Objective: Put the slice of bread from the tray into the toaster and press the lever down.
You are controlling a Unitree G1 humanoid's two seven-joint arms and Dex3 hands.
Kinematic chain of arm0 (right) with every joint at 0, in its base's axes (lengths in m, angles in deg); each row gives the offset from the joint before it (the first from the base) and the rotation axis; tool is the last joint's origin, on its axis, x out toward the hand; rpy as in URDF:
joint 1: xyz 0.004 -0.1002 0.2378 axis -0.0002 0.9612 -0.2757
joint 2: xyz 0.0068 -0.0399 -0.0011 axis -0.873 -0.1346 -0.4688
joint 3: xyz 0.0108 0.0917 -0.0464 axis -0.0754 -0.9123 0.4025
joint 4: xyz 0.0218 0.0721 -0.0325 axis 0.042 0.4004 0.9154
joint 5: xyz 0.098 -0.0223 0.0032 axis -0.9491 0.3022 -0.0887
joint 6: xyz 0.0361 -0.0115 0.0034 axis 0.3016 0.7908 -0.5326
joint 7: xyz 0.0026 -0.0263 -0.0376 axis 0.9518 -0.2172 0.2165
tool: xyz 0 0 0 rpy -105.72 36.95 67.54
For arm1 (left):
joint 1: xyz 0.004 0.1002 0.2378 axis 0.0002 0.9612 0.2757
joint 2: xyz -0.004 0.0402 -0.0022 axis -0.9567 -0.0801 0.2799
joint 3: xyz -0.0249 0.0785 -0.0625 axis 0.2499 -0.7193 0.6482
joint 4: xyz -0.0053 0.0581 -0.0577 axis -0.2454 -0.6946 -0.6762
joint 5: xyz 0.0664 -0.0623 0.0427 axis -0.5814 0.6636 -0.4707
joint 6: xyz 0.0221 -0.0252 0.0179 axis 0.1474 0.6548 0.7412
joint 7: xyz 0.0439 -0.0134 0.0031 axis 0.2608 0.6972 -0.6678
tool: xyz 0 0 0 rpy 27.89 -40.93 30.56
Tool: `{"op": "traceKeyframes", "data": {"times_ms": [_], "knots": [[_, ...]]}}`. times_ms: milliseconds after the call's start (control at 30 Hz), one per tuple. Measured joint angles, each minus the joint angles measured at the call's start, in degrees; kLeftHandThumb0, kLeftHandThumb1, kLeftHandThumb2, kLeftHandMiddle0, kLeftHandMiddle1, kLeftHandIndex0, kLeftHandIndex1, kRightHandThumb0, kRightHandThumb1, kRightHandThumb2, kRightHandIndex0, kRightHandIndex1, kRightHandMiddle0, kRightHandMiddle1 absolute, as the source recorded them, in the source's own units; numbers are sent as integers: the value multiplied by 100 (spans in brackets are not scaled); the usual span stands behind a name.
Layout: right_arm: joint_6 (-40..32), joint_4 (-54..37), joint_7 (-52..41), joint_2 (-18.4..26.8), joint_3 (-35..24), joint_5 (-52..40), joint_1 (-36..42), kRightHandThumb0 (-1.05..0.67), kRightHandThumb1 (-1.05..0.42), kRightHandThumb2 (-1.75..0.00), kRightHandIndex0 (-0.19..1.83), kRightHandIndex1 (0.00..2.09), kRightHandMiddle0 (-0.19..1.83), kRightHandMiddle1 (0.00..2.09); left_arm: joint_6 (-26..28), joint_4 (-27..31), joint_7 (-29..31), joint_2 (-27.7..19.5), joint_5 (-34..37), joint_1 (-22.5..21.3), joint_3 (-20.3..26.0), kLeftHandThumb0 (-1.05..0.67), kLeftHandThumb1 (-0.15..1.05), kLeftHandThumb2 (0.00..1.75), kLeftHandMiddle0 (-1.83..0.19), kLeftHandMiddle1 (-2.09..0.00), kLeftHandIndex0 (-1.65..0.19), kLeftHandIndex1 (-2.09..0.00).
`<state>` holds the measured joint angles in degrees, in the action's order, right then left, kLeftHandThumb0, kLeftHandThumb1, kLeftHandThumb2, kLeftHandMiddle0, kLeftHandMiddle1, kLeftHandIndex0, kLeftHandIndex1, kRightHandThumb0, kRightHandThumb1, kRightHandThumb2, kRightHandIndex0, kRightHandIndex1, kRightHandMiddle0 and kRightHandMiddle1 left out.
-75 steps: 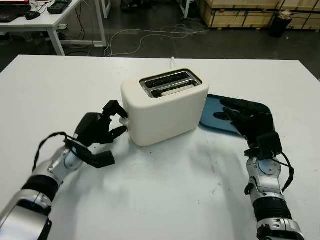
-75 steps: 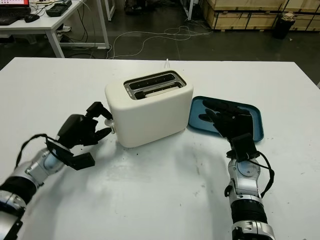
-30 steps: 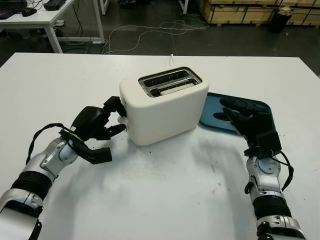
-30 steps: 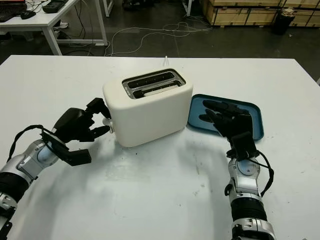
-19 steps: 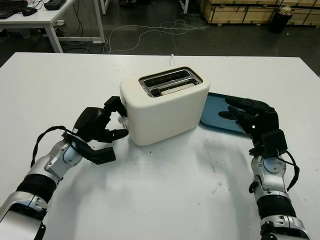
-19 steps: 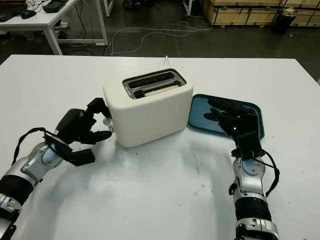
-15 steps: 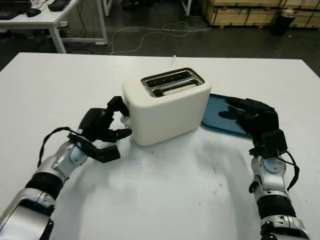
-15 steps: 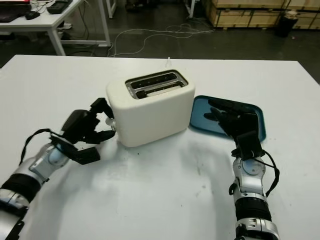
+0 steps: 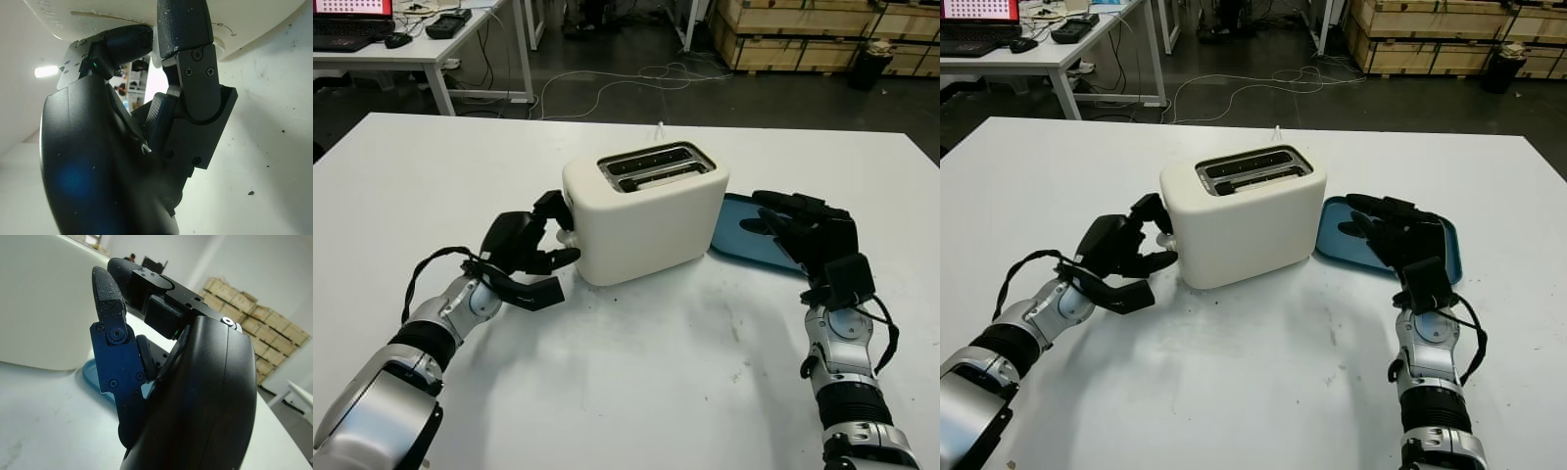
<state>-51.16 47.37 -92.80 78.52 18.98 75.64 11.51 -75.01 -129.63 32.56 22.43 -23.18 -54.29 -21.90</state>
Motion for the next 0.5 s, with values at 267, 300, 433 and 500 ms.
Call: {"op": "traceKeyframes", "data": {"times_ms": [267, 300, 433, 500], "knots": [[0, 5, -55, -3, 8, -39, 0, -51, -89, 0, 128, 19, 122, 0, 0, -37, -58, -2, 2, -20, -49, -105, 92, 62, -145, -161, -125, -152], [0, 11, -63, -3, 9, -40, 0, -51, -89, 0, 128, 19, 122, 0, -10, -36, -58, -5, 16, -20, -49, -105, 92, 60, -147, -163, -128, -154], [0, 46, -66, -3, 13, -38, 0, -52, -89, 0, 128, 20, 121, 0, -148, 105, -17, -116, 149, 30, -38, -105, 92, 66, -140, -167, -121, -160], [0, 49, -67, -5, 15, -39, -1, -51, -89, 0, 128, 20, 121, 0, -357, 252, 100, -204, 339, 136, 46, -105, 92, 63, -136, -164, -114, -157]]}}
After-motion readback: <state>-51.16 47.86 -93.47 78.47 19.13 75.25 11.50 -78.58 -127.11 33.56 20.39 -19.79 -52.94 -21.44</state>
